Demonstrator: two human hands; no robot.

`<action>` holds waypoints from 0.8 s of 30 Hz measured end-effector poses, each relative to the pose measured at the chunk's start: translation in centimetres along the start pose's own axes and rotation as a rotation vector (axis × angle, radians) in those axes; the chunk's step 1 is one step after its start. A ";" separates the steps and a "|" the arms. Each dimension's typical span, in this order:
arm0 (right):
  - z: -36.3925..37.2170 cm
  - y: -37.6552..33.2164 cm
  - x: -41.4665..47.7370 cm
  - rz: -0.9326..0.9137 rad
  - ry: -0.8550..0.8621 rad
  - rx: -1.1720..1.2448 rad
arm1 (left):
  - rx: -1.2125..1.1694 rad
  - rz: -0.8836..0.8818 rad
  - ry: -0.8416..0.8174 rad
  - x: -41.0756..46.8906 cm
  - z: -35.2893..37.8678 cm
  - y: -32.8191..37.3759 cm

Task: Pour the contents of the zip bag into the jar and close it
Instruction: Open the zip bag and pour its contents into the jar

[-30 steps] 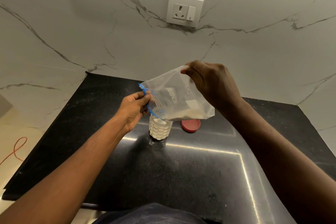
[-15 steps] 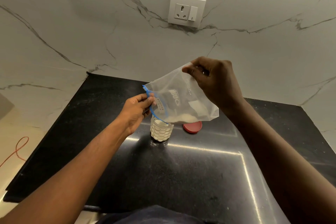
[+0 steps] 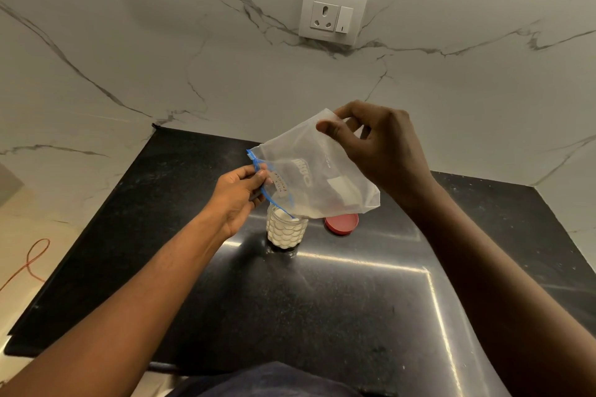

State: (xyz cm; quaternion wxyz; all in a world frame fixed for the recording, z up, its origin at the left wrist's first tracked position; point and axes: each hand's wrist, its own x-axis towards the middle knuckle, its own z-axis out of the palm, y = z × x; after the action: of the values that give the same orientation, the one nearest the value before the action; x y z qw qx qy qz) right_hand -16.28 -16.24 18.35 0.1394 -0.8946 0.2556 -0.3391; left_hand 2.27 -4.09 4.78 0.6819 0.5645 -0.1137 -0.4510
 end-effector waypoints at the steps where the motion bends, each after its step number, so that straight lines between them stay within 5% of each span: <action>1: -0.2 0.1 -0.5 0.032 -0.034 -0.013 | -0.012 -0.007 0.003 0.0 0.0 0.0; 8: -1.3 1.8 -5.8 0.314 -0.465 -0.061 | -0.032 0.004 0.005 0.2 0.0 -0.2; 14: -0.1 1.7 -8.2 0.235 -0.162 0.102 | -0.013 0.000 0.022 0.6 0.0 -0.5; 24: 2.0 2.2 -9.2 0.144 -0.028 0.201 | -0.014 -0.005 0.043 0.5 0.1 -0.3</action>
State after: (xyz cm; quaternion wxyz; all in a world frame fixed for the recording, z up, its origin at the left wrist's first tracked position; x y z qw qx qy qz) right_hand -21.63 -12.90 11.07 0.2558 -0.8601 0.2820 -0.3394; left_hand 2.35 -4.48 4.34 0.6870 0.5695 -0.0948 -0.4412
